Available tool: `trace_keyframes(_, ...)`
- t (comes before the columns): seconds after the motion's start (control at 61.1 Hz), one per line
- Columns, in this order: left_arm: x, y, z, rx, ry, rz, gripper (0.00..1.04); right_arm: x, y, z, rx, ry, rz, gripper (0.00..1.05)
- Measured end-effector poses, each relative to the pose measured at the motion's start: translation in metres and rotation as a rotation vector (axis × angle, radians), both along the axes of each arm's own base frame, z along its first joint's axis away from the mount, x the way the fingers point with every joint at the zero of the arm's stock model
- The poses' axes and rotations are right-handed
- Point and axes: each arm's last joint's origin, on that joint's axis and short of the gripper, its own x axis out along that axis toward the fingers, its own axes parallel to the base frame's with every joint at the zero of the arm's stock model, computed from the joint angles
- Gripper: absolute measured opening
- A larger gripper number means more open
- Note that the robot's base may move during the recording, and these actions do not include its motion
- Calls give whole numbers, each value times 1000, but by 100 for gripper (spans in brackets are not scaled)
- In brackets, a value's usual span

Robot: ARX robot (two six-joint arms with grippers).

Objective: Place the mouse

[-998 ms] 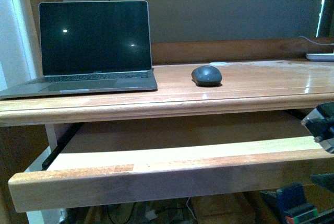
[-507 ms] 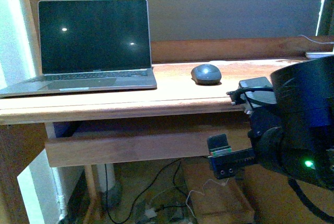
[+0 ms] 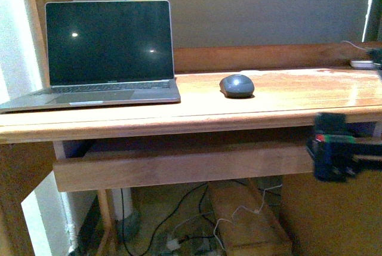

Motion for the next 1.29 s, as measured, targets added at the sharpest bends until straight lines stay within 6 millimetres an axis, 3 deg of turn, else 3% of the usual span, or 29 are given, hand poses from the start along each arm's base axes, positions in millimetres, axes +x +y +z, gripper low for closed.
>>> trace_keyframes(0.18,0,0,0,0,0,0,97,-73,-18,-16,100,38,-15,97)
trace_keyframes(0.409,0,0,0,0,0,0,97,-147,-19,-30,275,-45,9,97)
trace_keyframes(0.54,0,0,0,0,0,0,97,-155,-27,-41,90,-253,-59,76)
trace_keyframes(0.703,0,0,0,0,0,1,97,-164,-36,-47,-68,-271,-42,49)
trace_keyframes(0.965,0,0,0,0,0,0,97,-168,-47,-46,-100,-300,-12,4)
trace_keyframes(1.21,0,0,0,0,0,0,97,-168,-57,-45,-111,-301,-44,3)
trace_keyframes(1.292,0,0,0,0,0,0,97,-168,-57,-45,-113,-301,-45,16)
